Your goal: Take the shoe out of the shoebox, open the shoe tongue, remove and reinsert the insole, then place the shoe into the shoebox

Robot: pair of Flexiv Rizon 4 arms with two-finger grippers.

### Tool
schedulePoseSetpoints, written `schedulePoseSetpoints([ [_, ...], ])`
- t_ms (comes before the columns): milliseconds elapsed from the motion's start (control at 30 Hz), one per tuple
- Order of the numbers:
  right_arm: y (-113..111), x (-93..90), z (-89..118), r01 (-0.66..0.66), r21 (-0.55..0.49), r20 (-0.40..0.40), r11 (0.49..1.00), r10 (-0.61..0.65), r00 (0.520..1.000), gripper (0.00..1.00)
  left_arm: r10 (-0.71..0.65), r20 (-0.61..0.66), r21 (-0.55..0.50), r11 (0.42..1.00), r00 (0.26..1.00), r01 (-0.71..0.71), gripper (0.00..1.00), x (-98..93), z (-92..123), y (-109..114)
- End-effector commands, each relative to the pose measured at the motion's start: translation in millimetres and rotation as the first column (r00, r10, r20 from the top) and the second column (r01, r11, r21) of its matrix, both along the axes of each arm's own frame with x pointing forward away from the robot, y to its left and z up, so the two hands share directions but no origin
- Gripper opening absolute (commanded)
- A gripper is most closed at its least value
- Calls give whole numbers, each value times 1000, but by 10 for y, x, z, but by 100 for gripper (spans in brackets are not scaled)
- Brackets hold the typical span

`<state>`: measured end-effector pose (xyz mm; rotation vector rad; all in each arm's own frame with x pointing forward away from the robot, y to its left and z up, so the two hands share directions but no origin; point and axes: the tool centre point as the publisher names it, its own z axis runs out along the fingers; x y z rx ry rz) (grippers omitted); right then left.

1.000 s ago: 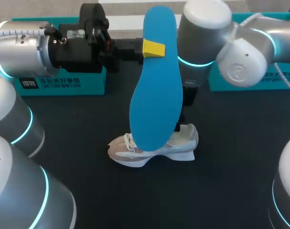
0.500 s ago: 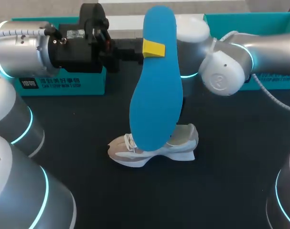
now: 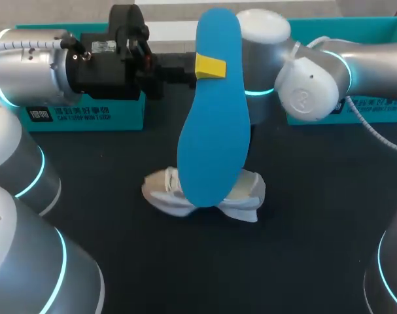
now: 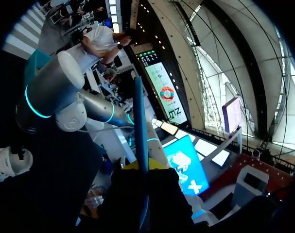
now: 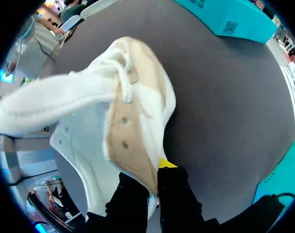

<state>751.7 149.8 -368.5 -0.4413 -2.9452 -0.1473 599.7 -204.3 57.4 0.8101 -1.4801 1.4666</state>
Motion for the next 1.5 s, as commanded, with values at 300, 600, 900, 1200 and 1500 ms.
schedulePoseSetpoints([
  [300,-57,-88,385,418,231,-13,878,-427,904,0,1,0,0,1000,1000,-1,0,-8,-10,-8],
  [600,-56,-101,420,441,209,20,873,-455,890,0,1,0,0,1000,1000,-1,0,-8,-10,-8],
  [900,-20,-212,402,684,300,-23,665,-712,702,0,1,0,0,1000,1000,-1,0,-8,-10,-8],
  [1200,108,-417,209,931,293,-133,220,-954,267,0,1,0,0,1000,1000,-1,0,-8,-10,-8],
  [1500,168,-501,122,956,229,-110,182,-971,211,0,1,0,0,1000,1000,-1,0,-8,-10,-8],
])
